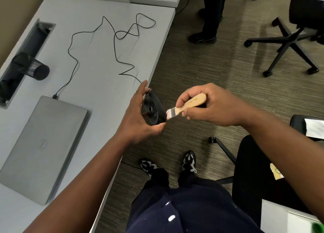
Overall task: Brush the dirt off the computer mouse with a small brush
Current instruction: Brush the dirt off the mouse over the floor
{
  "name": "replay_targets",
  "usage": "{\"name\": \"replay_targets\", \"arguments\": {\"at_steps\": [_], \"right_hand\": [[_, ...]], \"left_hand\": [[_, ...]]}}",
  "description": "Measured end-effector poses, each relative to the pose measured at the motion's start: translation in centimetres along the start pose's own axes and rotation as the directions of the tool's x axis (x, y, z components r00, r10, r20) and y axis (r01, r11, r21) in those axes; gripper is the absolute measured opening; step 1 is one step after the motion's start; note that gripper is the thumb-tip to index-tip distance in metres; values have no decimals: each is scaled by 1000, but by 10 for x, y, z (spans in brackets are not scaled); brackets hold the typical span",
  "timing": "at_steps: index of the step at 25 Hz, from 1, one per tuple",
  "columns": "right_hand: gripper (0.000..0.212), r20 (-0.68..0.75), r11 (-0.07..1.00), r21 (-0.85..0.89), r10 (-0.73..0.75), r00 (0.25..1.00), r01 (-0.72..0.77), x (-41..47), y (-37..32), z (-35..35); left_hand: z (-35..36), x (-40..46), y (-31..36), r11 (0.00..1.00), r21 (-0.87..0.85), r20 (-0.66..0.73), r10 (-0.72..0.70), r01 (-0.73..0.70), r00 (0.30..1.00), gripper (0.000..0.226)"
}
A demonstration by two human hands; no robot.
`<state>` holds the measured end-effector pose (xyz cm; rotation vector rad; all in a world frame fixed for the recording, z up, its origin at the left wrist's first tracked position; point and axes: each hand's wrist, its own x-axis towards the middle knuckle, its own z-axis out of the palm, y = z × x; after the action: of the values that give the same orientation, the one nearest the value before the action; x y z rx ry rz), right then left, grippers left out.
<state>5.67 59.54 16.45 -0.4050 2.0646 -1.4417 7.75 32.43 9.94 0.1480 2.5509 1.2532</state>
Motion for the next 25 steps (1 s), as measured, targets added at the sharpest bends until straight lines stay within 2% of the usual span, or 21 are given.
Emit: {"name": "replay_targets", "arguments": {"at_steps": [5, 10, 15, 17, 20, 23, 25], "right_hand": [[20, -27, 986, 165, -29, 999, 33, 3, 2, -6], [22, 118, 999, -11, -42, 992, 43, 3, 5, 10], [29, 57, 969, -248, -4, 998, 18, -3, -1, 2], [29, 10, 977, -214, -20, 1000, 21, -3, -3, -2], [25, 68, 997, -55, -47, 997, 50, -3, -6, 4], [25, 93, 995, -99, -12, 996, 21, 1, -2, 14], [27, 39, 992, -125, 16, 999, -11, 2, 1, 10]], "left_hand": [[0, 2, 1, 1000, 2, 1, -10, 10, 1000, 133], [2, 6, 2, 1000, 16, 26, 1, -2, 1000, 129], [7, 4, 0, 1000, 29, 48, 4, -5, 999, 129], [7, 4, 0, 1000, 30, 52, 1, -2, 999, 129], [8, 5, 3, 999, 34, 40, 6, -7, 999, 127], [7, 5, 5, 999, 40, 35, 5, -6, 999, 127], [6, 4, 5, 999, 45, 38, 7, -8, 999, 128]]}}
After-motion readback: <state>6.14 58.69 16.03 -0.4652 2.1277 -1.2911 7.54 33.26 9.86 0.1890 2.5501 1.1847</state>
